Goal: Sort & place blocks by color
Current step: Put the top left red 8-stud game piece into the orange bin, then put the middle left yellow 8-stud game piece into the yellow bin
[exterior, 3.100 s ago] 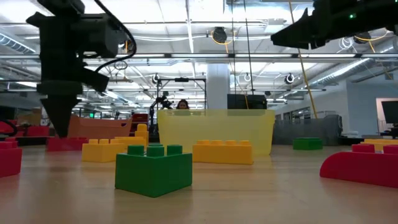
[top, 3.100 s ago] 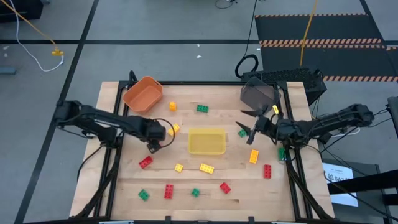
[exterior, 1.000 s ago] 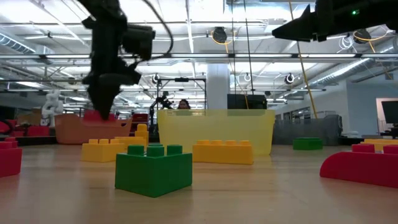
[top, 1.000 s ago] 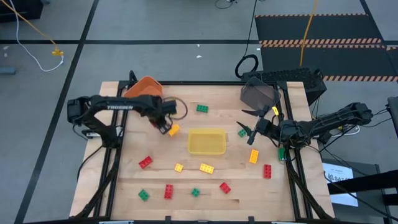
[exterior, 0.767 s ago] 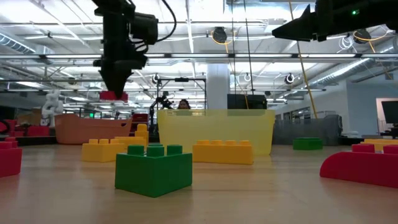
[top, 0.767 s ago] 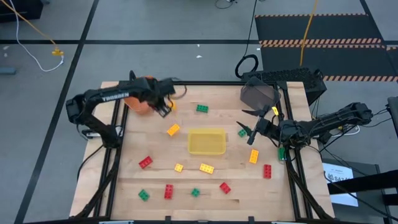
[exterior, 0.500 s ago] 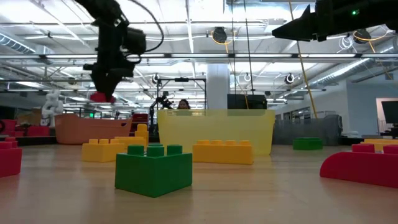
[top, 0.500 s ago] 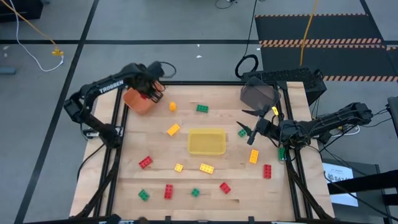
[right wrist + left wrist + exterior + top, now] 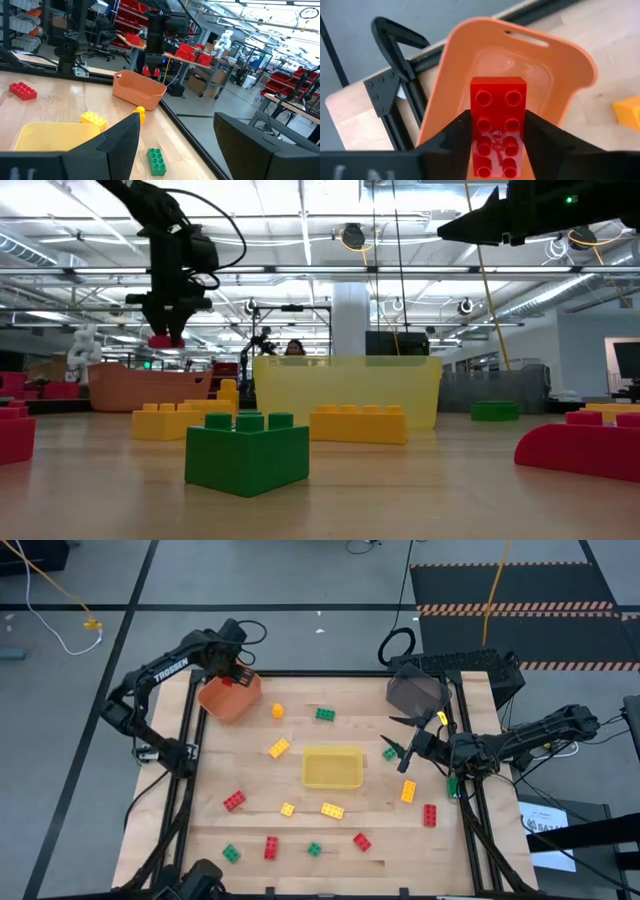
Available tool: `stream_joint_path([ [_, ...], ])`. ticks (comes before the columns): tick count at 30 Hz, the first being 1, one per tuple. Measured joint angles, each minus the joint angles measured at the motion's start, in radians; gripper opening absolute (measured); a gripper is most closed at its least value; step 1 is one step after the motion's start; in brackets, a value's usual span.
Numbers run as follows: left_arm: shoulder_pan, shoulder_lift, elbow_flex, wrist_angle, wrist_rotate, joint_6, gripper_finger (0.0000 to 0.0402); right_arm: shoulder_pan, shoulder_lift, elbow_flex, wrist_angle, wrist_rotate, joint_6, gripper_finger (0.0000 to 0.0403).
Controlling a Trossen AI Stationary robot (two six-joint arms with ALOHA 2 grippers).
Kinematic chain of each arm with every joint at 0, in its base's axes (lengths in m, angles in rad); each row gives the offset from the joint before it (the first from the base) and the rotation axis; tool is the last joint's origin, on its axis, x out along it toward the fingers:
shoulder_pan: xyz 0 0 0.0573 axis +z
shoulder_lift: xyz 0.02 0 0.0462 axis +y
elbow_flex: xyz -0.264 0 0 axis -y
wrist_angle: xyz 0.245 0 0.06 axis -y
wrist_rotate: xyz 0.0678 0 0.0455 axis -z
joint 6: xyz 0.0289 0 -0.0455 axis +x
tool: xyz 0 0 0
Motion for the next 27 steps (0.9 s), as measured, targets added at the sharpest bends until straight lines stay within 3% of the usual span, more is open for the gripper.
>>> stream_joint_path([
  [6,-0.001,0.000,0.000,-0.010,0.000,0.000,0.0285,0.000,0.000,0.000,0.000,0.000,0.000,0.0247],
  [10,-0.001,0.000,0.000,-0.027,0.000,0.000,0.0320,0.000,0.000,0.000,0.000,0.000,0.000,0.0247],
  [15,-0.001,0.000,0.000,-0.029,0.000,0.000,0.0321,0.000,0.000,0.000,0.000,0.000,0.000,0.0247],
  [27,-0.018,0.000,0.000,-0.039,0.024,0.008,0.0271,0.000,0.000,0.000,-0.001,0.000,0.000,0.0247],
])
